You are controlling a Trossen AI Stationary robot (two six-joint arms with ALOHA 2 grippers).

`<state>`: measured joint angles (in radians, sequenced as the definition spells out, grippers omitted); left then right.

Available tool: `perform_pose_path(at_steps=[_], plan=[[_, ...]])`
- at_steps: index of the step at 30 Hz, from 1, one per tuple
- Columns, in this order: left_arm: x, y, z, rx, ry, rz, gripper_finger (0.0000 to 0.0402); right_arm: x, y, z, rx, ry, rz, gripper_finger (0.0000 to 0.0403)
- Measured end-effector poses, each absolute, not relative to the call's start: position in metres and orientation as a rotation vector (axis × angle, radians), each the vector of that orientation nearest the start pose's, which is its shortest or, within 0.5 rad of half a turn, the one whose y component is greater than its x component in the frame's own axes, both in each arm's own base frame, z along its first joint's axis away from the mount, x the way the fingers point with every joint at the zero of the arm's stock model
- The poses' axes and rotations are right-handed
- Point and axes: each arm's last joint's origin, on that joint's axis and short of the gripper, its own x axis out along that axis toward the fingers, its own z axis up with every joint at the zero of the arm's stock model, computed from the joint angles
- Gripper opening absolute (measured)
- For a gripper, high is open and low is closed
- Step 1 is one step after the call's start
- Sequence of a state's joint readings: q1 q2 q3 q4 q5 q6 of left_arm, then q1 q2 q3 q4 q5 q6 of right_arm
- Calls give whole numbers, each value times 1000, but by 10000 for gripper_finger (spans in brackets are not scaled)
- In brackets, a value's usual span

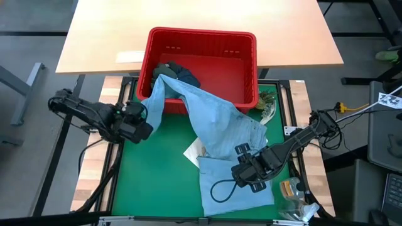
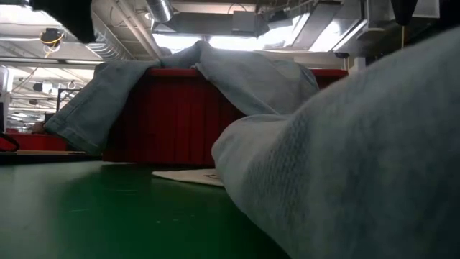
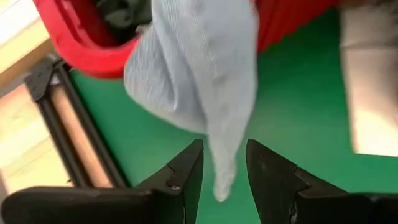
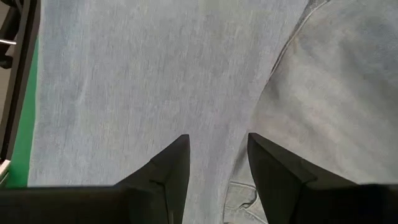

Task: Fold Laundry from Bin
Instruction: Fold the light blue jeans

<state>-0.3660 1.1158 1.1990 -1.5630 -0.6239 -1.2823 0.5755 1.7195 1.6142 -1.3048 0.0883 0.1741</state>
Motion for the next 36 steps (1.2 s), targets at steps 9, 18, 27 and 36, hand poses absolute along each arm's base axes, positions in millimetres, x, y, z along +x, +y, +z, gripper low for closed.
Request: perform_pose_path(at_steps=[9,18,27,36], plan=[[152,-40,275,-330,969,979,115,274,175,303,-318,1365,283,161],[149,-39,251,-302,995,998,115,274,175,303,-316,1360,284,161],[154,-41,248,-337,960,980,115,276,176,304,-309,1340,289,161],[157,-28,248,-362,958,1036,115,276,176,304,-309,1341,289,161]])
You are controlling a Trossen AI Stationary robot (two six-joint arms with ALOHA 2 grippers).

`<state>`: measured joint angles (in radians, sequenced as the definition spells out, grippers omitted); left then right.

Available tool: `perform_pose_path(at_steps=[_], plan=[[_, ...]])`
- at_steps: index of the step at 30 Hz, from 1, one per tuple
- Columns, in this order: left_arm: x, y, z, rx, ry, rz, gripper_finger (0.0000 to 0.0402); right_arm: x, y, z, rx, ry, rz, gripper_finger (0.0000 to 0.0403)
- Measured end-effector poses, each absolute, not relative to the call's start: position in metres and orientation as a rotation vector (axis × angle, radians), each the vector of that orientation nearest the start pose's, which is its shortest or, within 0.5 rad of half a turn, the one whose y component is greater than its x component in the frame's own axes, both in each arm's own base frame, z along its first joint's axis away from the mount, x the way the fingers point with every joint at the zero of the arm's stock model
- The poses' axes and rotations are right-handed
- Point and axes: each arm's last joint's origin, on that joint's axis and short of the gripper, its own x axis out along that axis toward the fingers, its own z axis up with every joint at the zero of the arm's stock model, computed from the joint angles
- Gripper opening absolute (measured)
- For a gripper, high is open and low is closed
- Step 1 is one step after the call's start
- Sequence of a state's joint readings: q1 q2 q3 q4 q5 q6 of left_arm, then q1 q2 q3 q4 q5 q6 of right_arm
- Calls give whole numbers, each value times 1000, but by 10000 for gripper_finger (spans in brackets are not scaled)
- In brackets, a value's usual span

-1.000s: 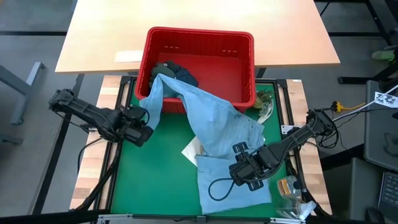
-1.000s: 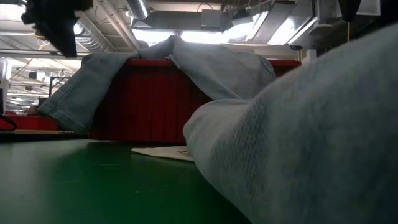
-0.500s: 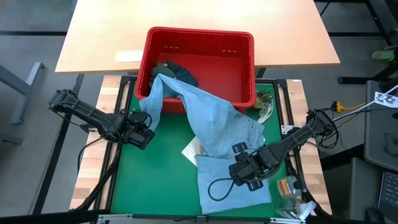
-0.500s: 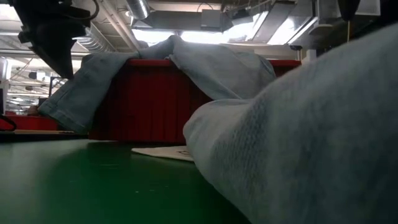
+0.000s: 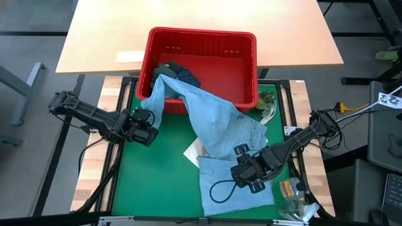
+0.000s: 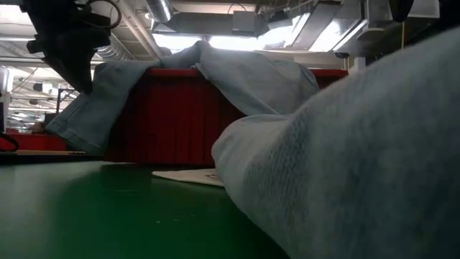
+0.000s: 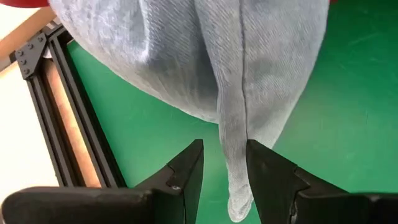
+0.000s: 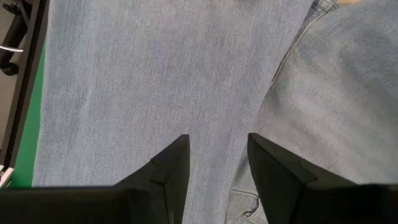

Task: Fold Laundry from Bin
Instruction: Fold the light blue jeans

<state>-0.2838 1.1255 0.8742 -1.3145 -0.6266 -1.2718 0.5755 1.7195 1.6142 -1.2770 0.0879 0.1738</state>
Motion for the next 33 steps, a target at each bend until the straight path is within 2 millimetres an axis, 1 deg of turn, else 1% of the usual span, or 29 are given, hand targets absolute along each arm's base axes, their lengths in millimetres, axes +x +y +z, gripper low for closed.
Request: perform_pose_path(at_steps=[3,8,13,17,20,23,24,26,29,33], plan=[[160,-24,248,-370,960,1036,115,276,176,304,-309,1341,289,161],[170,-19,248,-371,977,946,115,276,176,304,-309,1342,290,161],[180,-14,249,-371,943,894,115,276,176,304,-309,1342,290,161],[182,-10,250,-367,937,891,109,276,176,304,-309,1342,290,161],[182,-10,250,-368,936,894,79,276,176,304,-309,1342,290,161],[182,-10,250,-384,931,896,25,276,176,304,-313,1340,284,161],[182,-10,250,-396,935,895,13,276,175,304,-321,1335,272,161],[181,-11,256,-412,958,882,8,277,174,304,-351,1318,233,161],[177,-12,274,-431,1021,861,4,279,171,301,-399,1290,159,161],[171,-18,305,-470,1073,789,3,284,159,289,-344,1318,77,161]])
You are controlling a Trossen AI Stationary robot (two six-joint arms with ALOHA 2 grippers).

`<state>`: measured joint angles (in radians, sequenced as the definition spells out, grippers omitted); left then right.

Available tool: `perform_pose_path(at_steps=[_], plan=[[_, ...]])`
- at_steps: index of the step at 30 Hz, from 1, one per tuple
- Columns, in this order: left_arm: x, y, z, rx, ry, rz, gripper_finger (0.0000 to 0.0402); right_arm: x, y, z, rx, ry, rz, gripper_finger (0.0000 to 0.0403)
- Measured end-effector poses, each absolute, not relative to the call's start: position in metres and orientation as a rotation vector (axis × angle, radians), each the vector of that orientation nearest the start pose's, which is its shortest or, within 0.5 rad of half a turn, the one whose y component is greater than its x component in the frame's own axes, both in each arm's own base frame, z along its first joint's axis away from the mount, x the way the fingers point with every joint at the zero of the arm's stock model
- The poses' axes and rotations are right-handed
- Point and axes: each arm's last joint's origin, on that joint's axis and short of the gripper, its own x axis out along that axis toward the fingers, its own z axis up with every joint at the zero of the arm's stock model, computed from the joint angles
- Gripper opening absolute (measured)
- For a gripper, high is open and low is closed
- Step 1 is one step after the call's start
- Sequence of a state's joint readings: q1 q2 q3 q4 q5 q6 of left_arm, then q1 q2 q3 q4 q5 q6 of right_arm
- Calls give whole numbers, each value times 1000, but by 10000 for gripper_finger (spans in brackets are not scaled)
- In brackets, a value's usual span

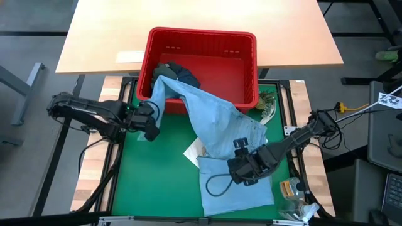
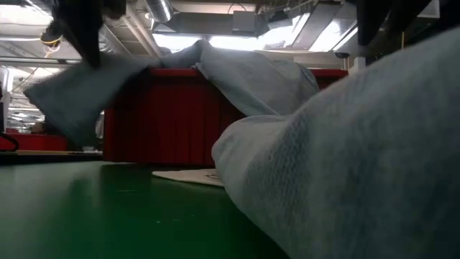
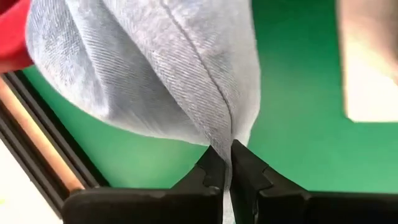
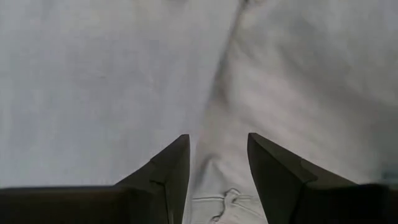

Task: Fold Laundry from Bin
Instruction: Fold the light blue jeans

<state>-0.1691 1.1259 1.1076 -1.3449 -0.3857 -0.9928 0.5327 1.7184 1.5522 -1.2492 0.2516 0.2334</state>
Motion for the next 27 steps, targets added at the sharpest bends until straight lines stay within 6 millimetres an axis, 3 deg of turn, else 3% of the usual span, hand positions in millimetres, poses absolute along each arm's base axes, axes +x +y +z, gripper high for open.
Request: perform_pose_path(at_steps=[5,9,19,27], plan=[[162,-33,337,-527,1149,615,2,289,137,261,-305,1385,-6,161],[155,-48,348,-585,1230,482,1,292,117,235,-273,1423,-62,161],[144,-76,335,-597,1454,447,0,283,68,174,-108,1550,-121,161],[159,-98,315,-478,1552,466,0,261,57,148,16,1688,-65,161]])
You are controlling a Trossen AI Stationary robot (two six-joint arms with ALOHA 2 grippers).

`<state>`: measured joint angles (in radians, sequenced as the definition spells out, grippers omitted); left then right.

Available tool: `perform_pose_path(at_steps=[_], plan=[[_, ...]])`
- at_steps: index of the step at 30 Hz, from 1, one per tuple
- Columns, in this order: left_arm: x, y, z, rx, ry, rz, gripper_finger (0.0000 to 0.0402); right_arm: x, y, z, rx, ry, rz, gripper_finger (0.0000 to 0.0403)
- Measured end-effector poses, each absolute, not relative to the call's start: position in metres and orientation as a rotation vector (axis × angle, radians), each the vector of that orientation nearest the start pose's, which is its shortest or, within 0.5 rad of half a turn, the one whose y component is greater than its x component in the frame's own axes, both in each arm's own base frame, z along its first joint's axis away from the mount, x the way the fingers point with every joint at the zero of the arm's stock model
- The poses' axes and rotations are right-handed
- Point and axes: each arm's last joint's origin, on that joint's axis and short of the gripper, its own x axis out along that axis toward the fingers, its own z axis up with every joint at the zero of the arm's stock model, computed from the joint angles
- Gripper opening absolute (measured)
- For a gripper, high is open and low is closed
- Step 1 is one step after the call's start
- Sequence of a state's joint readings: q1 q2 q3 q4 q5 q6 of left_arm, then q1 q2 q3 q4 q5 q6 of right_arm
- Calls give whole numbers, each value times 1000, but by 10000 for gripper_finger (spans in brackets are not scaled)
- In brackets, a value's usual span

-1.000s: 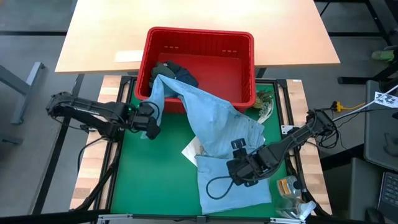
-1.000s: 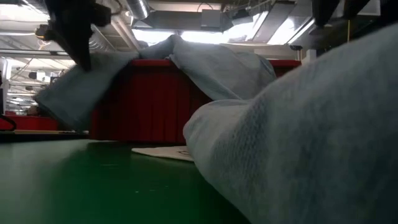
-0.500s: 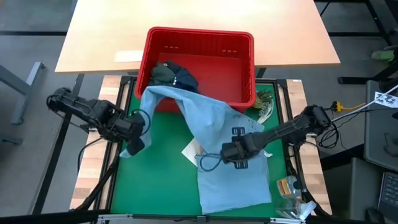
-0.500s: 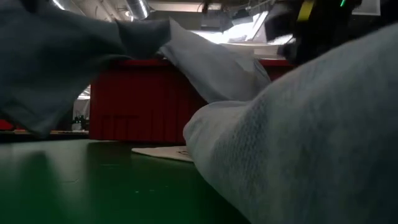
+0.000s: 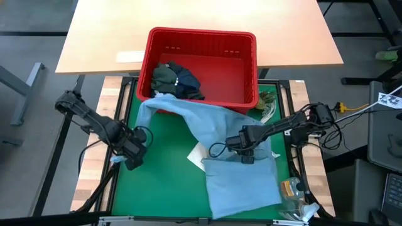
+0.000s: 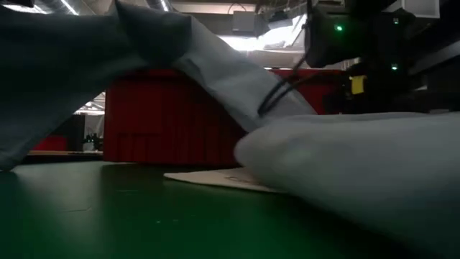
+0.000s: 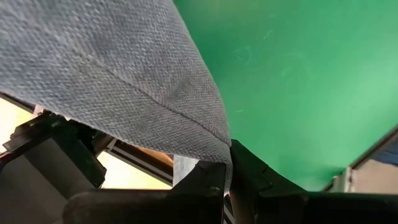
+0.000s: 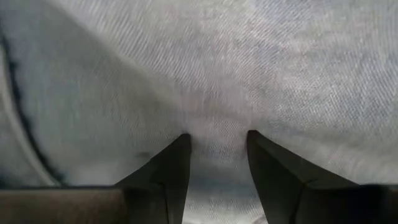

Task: Fold Laundry from Bin
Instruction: Fold the light blue jeans

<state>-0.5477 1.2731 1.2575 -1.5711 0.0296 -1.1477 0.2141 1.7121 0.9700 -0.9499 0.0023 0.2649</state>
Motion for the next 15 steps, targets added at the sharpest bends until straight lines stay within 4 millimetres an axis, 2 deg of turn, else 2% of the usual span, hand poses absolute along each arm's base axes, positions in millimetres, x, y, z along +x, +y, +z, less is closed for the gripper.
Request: perform_pose_path(at_steps=[9,15], plan=[[174,-124,291,-378,1695,472,0,244,54,146,73,1857,-134,161],[168,-135,292,-522,1922,299,0,243,54,146,73,1861,-131,161]])
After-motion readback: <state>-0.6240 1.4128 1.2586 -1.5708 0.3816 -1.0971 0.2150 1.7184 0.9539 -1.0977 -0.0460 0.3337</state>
